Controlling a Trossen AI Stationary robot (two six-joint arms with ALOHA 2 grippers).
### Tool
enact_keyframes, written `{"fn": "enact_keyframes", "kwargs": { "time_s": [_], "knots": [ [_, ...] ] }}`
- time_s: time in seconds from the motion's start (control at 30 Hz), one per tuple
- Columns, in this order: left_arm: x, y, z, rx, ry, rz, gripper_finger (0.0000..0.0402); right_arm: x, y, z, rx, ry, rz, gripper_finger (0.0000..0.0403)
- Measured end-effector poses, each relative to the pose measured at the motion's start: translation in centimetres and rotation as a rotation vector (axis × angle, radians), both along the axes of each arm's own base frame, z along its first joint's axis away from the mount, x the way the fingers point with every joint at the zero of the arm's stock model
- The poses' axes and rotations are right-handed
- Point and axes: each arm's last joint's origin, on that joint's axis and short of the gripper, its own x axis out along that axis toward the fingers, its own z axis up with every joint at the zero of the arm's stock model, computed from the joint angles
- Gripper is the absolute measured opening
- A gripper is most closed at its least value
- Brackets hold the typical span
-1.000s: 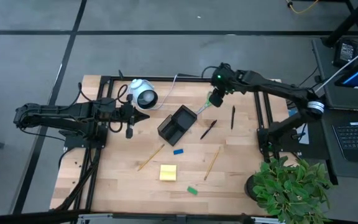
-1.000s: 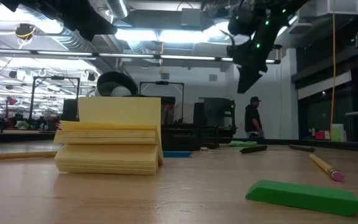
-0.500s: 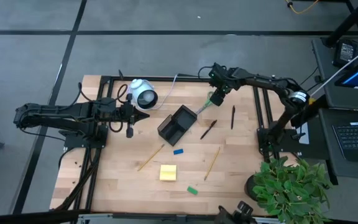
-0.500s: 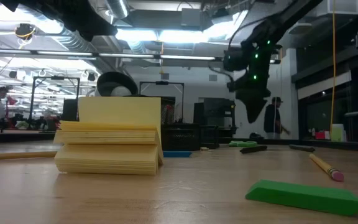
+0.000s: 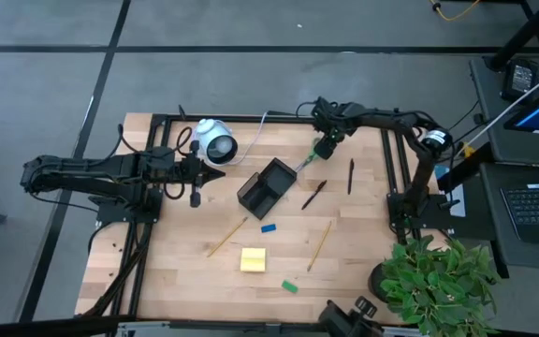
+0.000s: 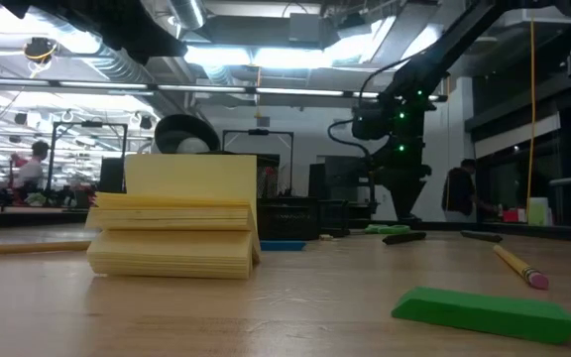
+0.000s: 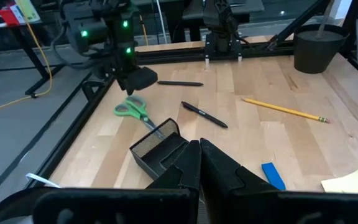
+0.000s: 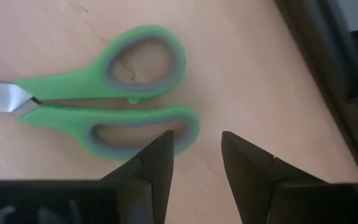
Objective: Pick and place office supplies into organizer
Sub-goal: Put the green scissors into the black desk organizer
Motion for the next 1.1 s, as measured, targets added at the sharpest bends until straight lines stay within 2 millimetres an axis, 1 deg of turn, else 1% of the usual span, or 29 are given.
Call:
{"fn": "enact_keyframes", "kwargs": {
  "time_s": [0.23, 0.4, 1.1],
  "knots": [
    [0.0, 0.0, 0.0, 0.0, 0.0, 0.0, 0.0002, 0.1, -0.3, -1.8, 0.036, 0.029, -0.025, 0.014],
    [0.0, 0.0, 0.0, 0.0, 0.0, 0.0, 0.0002, 0.3, -0.4, -2.4, 0.044, 0.04, -0.03, 0.014],
    [0.0, 0.0, 0.0, -0.007, -0.001, 0.003, 0.0002, 0.4, -0.6, -2.7, 0.118, -0.052, -0.073, 0.0139]
  ]
}}
